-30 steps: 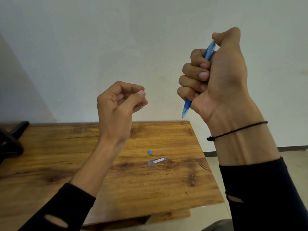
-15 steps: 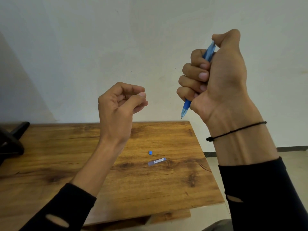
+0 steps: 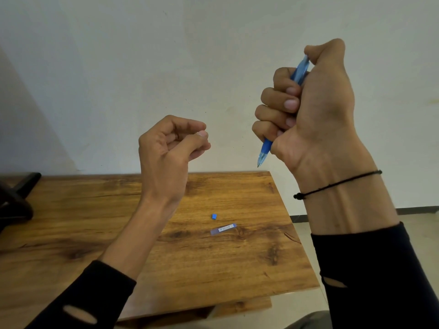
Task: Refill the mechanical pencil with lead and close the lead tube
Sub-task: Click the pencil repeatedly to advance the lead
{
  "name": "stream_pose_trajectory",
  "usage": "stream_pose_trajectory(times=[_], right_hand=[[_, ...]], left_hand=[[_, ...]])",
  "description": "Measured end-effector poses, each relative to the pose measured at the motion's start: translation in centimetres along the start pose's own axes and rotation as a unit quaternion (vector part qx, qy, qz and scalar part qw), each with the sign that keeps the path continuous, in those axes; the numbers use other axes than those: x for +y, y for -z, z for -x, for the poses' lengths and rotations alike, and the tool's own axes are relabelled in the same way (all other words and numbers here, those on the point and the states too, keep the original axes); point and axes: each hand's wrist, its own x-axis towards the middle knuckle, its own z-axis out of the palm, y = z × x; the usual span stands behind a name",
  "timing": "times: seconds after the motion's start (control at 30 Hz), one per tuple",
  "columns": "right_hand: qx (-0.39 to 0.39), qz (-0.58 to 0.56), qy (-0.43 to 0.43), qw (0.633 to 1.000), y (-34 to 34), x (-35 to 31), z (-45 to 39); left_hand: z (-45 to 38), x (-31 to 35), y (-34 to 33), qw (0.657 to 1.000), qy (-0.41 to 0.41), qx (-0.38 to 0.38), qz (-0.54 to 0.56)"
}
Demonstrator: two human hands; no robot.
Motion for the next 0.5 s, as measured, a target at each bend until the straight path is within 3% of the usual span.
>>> stream_pose_trajectory(times=[0.5], right_hand=[[0.001,-0.007,-0.005,1.000,0.03,0.00,-0.01]], left_hand=[[0.02,-0.04,0.05,1.000,-0.002,-0.002,-0.006]])
